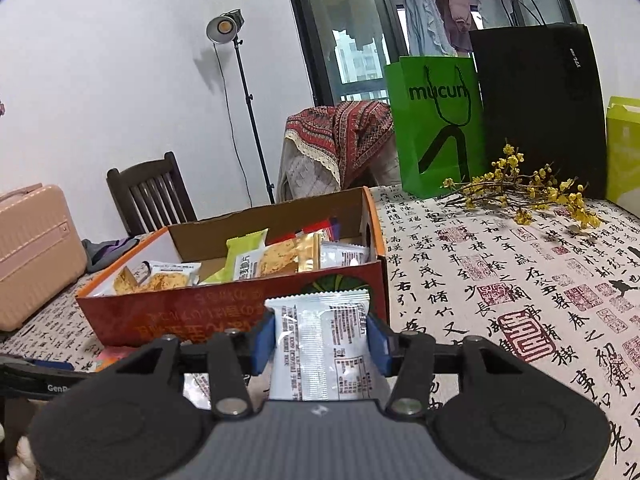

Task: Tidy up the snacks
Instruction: 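Grasp a white sachet with the right tool while the left tool grasps a pink packet, then carry the sachet and pink packet over the box and open both tools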

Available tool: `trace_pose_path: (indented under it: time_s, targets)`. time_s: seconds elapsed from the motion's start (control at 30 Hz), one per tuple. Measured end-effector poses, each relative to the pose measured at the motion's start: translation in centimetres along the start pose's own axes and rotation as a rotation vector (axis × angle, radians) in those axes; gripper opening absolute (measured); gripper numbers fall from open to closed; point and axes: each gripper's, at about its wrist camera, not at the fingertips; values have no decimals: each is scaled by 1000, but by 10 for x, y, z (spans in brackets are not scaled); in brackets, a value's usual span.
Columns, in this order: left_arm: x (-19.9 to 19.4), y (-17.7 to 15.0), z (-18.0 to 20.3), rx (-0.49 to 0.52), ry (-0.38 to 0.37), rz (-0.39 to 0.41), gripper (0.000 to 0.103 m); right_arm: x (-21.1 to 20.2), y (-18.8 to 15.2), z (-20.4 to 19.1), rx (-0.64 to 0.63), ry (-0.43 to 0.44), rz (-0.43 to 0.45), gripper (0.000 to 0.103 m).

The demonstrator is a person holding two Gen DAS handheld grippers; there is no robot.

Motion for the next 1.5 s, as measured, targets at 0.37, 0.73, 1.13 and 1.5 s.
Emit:
trace_pose_path:
  time_s: [0.37, 0.73, 1.13, 1.5]
  targets:
    - [-16, -8, -3, 4, -26, 55, 68, 0, 0, 0, 2, 2, 1, 49]
    - [-40, -12, -6, 0, -49, 102, 68, -3, -1, -3, -13, 9, 16, 49]
    - [-83, -4, -2, 31, -127, 216, 68, -20, 9, -16, -56, 18, 69, 49]
    - [-97, 41, 17, 43, -174, 335, 68, -25, 46, -49, -100, 35, 129, 49]
Point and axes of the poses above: each gripper's, at about its wrist camera, not at the fingertips, and x roughly the way its jaws point, z to its right, y to its top, and after that the axes turned 8 degrees about -y, right-handed
